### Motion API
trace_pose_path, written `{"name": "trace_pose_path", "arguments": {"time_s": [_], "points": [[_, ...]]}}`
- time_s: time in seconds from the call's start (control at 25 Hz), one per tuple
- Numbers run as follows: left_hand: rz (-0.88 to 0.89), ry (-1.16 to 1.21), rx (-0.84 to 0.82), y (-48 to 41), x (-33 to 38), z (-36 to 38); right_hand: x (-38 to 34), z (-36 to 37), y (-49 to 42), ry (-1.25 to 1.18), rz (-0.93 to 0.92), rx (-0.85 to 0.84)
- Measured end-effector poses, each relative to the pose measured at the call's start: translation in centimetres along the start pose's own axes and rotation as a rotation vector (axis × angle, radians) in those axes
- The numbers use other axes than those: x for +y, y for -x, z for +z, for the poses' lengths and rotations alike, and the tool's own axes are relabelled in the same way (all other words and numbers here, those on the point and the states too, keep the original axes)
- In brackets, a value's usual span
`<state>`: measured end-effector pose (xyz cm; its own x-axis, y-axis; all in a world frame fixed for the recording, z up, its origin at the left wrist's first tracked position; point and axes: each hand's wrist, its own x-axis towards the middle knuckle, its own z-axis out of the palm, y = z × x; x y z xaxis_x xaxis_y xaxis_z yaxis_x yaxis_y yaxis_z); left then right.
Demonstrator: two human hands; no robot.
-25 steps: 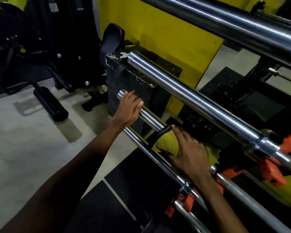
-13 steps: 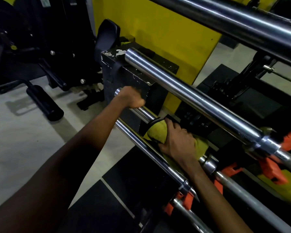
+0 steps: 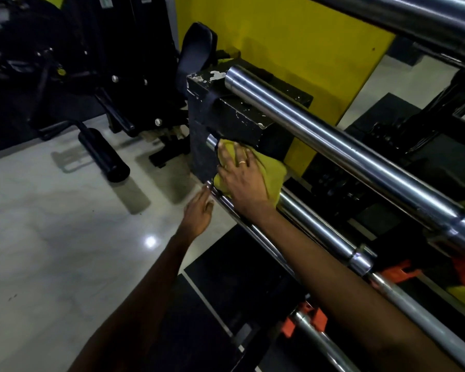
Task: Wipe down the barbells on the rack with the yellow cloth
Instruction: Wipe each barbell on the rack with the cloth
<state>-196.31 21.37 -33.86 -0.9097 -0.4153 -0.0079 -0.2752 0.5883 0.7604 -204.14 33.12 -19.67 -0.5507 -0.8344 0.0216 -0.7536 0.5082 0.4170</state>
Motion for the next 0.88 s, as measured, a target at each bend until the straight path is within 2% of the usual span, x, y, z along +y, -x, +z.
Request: {"name": "trace_pose_path", "arguments": {"time_s": [0.08,0.2,0.28,0.36,0.48,0.72,0.88], "points": [[-0.021,-0.061,-0.063,0.1,0.3,0.3,-0.8,0.3,-0.4,0.006,-0.076,0.03],[-0.154,0.028,-0.044,0.1,0.1,-0.4,-2.1,1.5,1.3,-0.236,-0.115,0.064],[-0.066,-0.007,-0.068,0.0,-0.4,-1.0,-3.0,3.1,3.5,-0.432,-0.022,-0.006],[0.051,-0.095,-0.076,-0.7,-0.9,-1.1,-3.2,5.9,6.3,-0.539,0.129,-0.164],[0.074,-0.135,-0.048,-1.6,-1.5,-0.6,-3.2,9.9,9.7,-0.55,0.241,-0.379],[0.029,-0.169,-0.087,-2.7,-2.2,-1.1,-5.0,11.4,6.7,-0.453,0.308,-0.333],[-0.124,-0.106,-0.186,-2.7,-0.4,-2.0,-5.1,10.7,1.8,-0.627,0.314,-0.35]]}}
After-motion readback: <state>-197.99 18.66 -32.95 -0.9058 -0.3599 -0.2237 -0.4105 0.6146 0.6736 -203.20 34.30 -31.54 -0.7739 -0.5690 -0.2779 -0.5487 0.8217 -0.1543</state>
